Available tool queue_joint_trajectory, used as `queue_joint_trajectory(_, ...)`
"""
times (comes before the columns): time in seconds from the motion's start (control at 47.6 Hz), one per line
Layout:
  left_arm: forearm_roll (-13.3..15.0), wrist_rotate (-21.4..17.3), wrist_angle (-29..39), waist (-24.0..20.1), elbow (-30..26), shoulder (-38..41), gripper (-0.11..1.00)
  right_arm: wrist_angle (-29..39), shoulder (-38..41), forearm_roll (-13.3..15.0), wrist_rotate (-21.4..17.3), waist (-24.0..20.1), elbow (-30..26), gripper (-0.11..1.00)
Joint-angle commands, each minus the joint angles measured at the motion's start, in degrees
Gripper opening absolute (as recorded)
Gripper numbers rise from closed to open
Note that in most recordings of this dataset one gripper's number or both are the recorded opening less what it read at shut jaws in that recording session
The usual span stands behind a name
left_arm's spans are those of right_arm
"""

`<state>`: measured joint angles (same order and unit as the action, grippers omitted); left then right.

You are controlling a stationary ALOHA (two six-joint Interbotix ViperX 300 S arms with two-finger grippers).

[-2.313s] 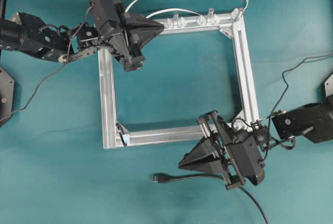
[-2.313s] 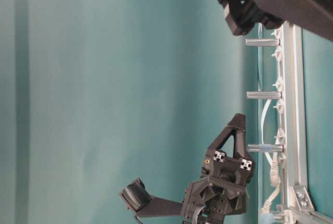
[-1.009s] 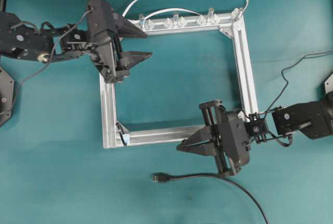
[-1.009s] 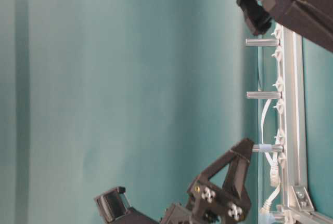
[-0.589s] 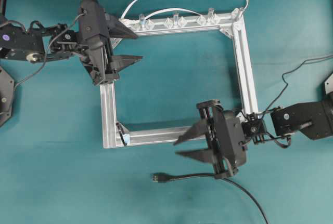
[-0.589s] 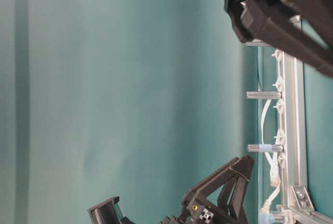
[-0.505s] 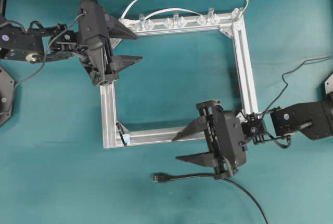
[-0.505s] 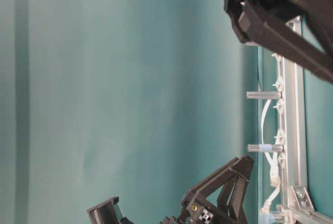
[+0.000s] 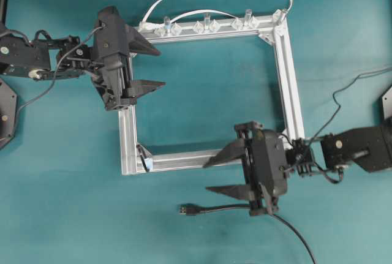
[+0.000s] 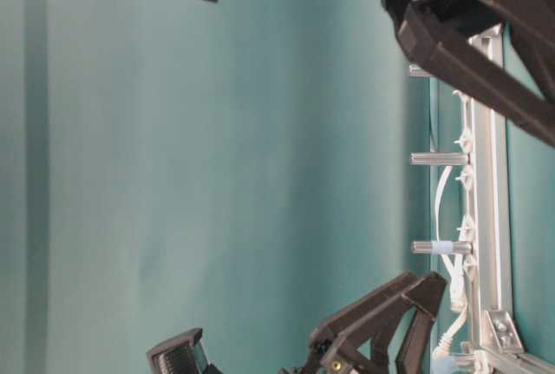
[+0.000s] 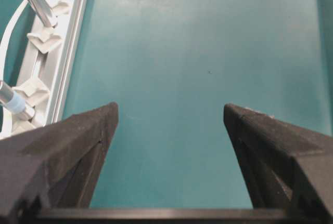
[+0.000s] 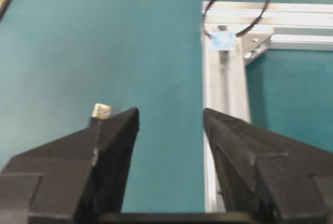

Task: Insert the wire through the string loop located on the left side.
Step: 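Open both grippers and move the right gripper toward the black USB cable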

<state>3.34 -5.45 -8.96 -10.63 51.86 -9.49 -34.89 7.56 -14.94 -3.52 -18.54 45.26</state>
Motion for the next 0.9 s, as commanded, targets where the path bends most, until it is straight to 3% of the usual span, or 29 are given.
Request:
queue_joint_trajectory(0.0, -0.1, 0.2, 0.4, 0.2, -0.6, -1.7, 0.89, 0.4, -1.7, -1.8, 0.2, -1.6, -0.8, 0.58)
queue_joint_trajectory(0.21, -0.1, 2.2, 0.5, 0.2, -0.3, -1.9, 0.89, 2.0, -1.7, -4.6, 3.3, -3.7, -1.2, 0.58)
queue_joint_trajectory(0.442, 0.0, 6.2, 0.6, 0.1, 0.6, -2.0, 0.89, 2.8, -1.1, -12.8, 9.7, -4.7, -3.0, 0.58)
queue_joint_trajectory(0.673, -0.1, 7.0, 0.6, 0.1, 3.2, -3.9, 0.89, 2.5, -0.5, -21.8, 16.9, -6.4, -4.6, 0.58)
queue_joint_trajectory(0.883, -0.1, 6.9, 0.6, 0.2, 5.5, -6.2, 0.89, 2.3, 0.8, -25.5, 19.9, -7.6, -5.4, 0.58)
